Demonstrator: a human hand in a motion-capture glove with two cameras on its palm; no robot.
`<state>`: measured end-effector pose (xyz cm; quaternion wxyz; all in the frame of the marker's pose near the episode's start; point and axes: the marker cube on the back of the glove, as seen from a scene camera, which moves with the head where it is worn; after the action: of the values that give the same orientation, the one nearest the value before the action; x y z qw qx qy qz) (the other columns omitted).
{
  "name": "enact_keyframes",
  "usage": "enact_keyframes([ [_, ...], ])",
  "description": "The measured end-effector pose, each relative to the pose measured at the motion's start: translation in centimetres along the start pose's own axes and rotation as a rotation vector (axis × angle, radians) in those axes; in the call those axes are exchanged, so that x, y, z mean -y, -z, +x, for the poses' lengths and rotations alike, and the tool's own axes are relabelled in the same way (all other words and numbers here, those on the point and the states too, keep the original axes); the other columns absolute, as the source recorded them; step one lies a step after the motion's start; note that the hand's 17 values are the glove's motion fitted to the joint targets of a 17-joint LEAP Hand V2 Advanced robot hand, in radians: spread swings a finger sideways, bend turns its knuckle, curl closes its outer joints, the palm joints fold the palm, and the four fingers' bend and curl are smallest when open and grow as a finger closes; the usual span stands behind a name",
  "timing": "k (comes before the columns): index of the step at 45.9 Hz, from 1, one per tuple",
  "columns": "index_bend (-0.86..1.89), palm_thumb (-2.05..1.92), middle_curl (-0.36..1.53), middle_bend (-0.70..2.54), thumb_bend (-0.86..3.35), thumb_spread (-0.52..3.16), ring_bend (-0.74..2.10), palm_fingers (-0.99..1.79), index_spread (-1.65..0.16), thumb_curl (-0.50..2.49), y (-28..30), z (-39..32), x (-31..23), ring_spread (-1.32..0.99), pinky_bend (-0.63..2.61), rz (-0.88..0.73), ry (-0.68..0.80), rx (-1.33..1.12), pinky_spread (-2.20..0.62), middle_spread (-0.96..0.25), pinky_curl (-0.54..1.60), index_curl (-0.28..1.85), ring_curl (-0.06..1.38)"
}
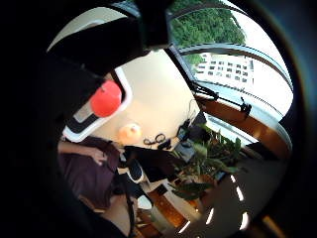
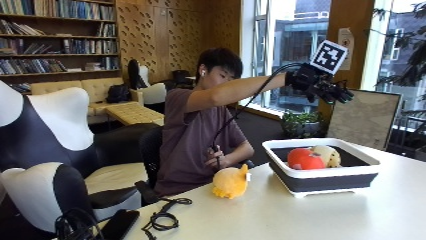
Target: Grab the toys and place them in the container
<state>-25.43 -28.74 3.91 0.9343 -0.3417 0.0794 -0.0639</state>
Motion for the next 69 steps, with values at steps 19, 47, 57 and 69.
enact_keyframes([
  [19, 0.06, 0.06, 0.33, 0.1, -0.02, 1.23, 0.29, -0.31, -0.22, 0.48, -1.0, 7.4, -7.4, 0.04, 1.09, 0.034, -0.175, -0.037, 0.07, 0.06, 0.4, 0.27, 0.46],
  [47, 0.1, 0.09, 0.24, 0.13, -0.01, 1.27, 0.32, -0.18, -0.24, 0.38, -31.2, 14.2, -11.5, 0.06, 1.1, -0.01, -0.145, 0.038, 0.07, 0.04, 0.38, 0.18, 0.45],
  [57, 0.1, 0.18, 0.22, 0.13, 0.04, 1.28, 0.47, -0.02, -0.25, 0.39, -40.6, 11.8, -9.5, 0.05, 1.17, 0.162, -0.004, 0.155, 0.02, 0.05, 0.38, 0.17, 0.49],
  [69, 0.32, 0.58, 0.34, 0.47, 0.21, 1.13, 0.94, 1.0, -0.31, 0.58, -38.6, 12.5, -8.2, -0.26, 1.18, 0.451, 0.022, 0.31, -0.25, -0.16, 0.38, 0.23, 0.6],
])
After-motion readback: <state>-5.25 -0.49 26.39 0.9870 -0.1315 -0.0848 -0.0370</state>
